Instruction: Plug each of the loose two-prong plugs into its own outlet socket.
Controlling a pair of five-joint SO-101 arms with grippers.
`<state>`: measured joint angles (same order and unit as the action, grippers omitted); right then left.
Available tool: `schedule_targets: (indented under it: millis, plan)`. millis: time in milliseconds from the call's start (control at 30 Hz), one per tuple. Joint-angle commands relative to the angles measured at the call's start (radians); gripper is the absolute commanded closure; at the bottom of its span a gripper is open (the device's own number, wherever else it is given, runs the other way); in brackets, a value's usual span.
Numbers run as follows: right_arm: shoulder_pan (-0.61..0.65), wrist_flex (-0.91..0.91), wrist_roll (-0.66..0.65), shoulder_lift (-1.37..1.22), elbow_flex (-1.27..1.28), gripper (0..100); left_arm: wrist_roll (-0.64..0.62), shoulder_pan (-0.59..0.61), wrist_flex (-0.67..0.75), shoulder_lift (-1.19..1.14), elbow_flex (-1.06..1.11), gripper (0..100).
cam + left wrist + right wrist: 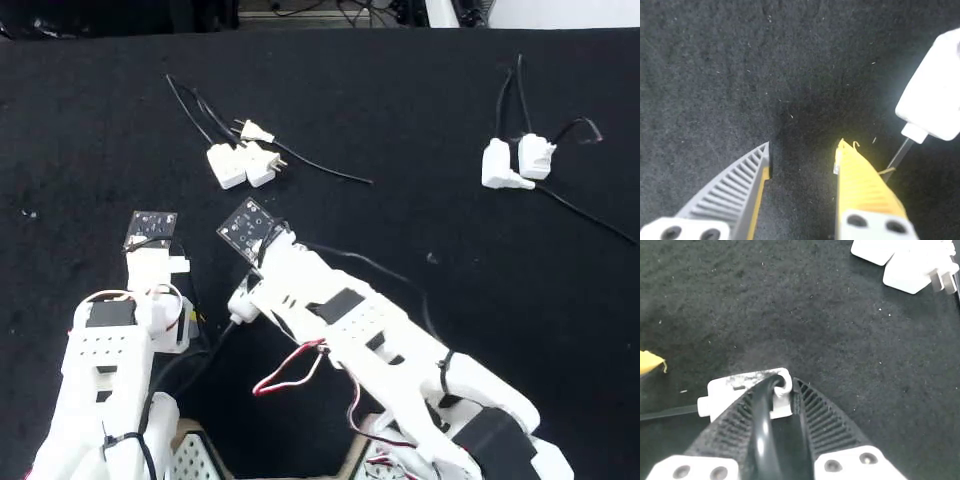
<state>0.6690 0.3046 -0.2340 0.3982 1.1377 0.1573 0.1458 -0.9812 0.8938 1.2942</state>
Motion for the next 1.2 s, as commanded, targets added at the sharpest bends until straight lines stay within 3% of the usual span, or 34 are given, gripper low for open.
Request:
schedule_targets:
  millis: [0, 533, 733, 1167]
  plan:
    - [0.017, 0.011, -0.008, -0.007, -0.031, 98.8, -0.002, 0.008, 0.003, 0.015, -0.010, 78]
    - [0.020, 0.083, -0.003, -0.005, -0.041, 96.0, -0.002, 0.008, 0.003, 0.015, -0.010, 78]
    - [0.025, 0.203, -0.003, -0.005, -0.140, 78.8, -0.002, 0.008, 0.003, 0.015, -0.010, 78]
    - [0.020, 0.497, -0.011, 0.291, -0.371, 77.9, -0.002, 0.005, 0.006, 0.015, -0.010, 78]
